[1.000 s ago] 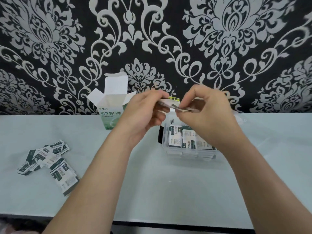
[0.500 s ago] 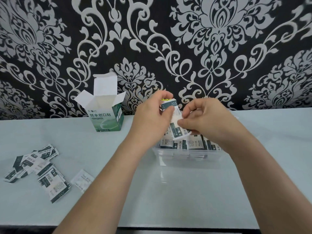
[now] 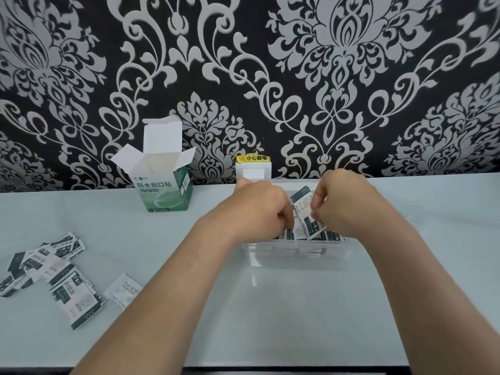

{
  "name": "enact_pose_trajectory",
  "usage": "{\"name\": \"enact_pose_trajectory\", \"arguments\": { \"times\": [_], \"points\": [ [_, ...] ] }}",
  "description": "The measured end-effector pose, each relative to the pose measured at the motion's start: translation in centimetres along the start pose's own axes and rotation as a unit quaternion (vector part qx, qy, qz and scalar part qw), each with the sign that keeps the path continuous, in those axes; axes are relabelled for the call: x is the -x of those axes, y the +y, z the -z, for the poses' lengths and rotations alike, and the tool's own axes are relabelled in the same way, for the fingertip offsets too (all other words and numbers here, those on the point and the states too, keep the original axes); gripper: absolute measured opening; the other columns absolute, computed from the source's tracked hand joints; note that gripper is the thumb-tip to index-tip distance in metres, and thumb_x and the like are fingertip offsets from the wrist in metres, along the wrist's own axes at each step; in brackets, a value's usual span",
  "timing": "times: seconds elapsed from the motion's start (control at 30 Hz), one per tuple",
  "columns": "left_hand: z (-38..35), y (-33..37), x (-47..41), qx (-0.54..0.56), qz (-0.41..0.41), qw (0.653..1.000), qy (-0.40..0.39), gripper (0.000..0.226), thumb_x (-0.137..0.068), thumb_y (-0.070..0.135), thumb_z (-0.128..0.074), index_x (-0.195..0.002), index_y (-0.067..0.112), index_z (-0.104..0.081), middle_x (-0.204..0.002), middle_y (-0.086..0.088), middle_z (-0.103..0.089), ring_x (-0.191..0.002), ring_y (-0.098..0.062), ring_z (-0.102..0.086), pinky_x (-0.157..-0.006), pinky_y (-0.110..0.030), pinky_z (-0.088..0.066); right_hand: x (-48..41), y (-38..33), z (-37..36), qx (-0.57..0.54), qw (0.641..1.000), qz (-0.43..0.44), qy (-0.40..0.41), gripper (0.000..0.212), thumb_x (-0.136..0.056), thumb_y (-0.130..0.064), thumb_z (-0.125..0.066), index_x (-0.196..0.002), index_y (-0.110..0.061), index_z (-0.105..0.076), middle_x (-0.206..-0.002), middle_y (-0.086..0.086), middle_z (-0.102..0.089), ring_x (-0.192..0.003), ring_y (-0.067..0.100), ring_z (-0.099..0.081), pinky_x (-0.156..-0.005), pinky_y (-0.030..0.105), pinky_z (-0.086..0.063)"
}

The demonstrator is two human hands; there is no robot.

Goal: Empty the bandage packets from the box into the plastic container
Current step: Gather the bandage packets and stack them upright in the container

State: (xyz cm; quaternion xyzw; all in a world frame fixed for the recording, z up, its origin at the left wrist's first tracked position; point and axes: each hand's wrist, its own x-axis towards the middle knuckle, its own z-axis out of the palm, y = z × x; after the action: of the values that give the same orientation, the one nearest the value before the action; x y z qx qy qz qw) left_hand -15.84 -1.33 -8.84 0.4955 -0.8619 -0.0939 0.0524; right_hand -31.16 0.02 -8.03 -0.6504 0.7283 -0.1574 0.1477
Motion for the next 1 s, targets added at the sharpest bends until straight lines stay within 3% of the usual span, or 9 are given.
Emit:
{"name": "enact_pose_trajectory", "arguments": {
  "times": [0.13, 0.23, 0.4, 0.53, 0.77, 1.0],
  "points": [
    [-0.1, -0.1, -0.3, -0.013, -0.002, 1.000, -0.014, 0.033, -0.088, 0.013, -0.051, -0.089, 0.035, -0.075, -0.094, 0.016, -0.070, -0.103, -0.008, -0.047, -0.087, -0.028, -0.019, 0.2, -0.3, -0.2, 0.019, 1.000, -0.001, -0.016, 0.015, -0.082, -0.004, -0.061, -0.095, -0.012, -0.061, -0.090, 0.006, -0.056, -0.083, 0.026, -0.063, -0.068, 0.031, -0.054],
    [0.0, 0.0, -0.3, -0.017, -0.004, 1.000, -0.017, 0.033, -0.088, 0.012, -0.051, -0.090, 0.034, -0.075, -0.095, 0.017, -0.070, -0.101, -0.006, -0.047, -0.090, -0.029, -0.021, 0.3, -0.6, -0.4, 0.048, 0.999, 0.008, -0.023, 0.018, -0.082, -0.006, -0.060, -0.098, -0.012, -0.061, -0.090, 0.007, -0.058, -0.083, 0.026, -0.059, -0.065, 0.030, -0.048],
    [-0.1, -0.1, -0.4, -0.015, -0.005, 1.000, -0.015, 0.032, -0.088, 0.014, -0.052, -0.094, 0.036, -0.074, -0.094, 0.018, -0.070, -0.100, -0.005, -0.046, -0.089, -0.029, -0.022, 0.7, -0.9, -0.7, 0.101, 0.994, 0.035, -0.014, 0.011, -0.082, -0.009, -0.059, -0.090, -0.014, -0.052, -0.085, 0.003, -0.052, -0.080, 0.024, -0.050, -0.065, 0.030, -0.040],
    [-0.3, -0.3, -0.5, -0.016, -0.012, 1.000, -0.016, 0.033, -0.089, 0.015, -0.052, -0.103, 0.039, -0.071, -0.102, 0.019, -0.067, -0.101, -0.005, -0.039, -0.085, -0.029, -0.019, 0.6, -0.9, -0.8, 0.117, 0.992, 0.042, -0.006, 0.019, -0.082, -0.015, -0.064, -0.085, -0.016, -0.046, -0.083, 0.002, -0.049, -0.080, 0.023, -0.048, -0.066, 0.029, -0.038],
    [-0.2, -0.2, -0.6, -0.045, -0.023, 0.999, -0.017, 0.042, -0.086, 0.011, -0.054, -0.119, 0.036, -0.065, -0.114, 0.017, -0.058, -0.113, -0.011, -0.038, -0.089, -0.034, -0.025, 0.4, -1.0, -0.9, 0.108, 0.993, 0.050, -0.001, 0.012, -0.084, -0.015, -0.066, -0.096, -0.014, -0.061, -0.086, 0.002, -0.055, -0.079, 0.021, -0.049, -0.066, 0.029, -0.040],
    [-1.2, -1.1, -1.2, -0.018, 0.004, 0.999, -0.051, 0.051, -0.080, 0.019, -0.049, -0.118, 0.051, -0.058, -0.115, 0.016, -0.057, -0.107, -0.024, -0.040, -0.089, -0.034, -0.032, 0.3, -0.8, -0.9, 0.118, 0.990, 0.073, -0.004, 0.005, -0.086, -0.010, -0.057, -0.087, -0.014, -0.060, -0.080, 0.004, -0.054, -0.076, 0.023, -0.051, -0.062, 0.029, -0.039]
  ]
}}
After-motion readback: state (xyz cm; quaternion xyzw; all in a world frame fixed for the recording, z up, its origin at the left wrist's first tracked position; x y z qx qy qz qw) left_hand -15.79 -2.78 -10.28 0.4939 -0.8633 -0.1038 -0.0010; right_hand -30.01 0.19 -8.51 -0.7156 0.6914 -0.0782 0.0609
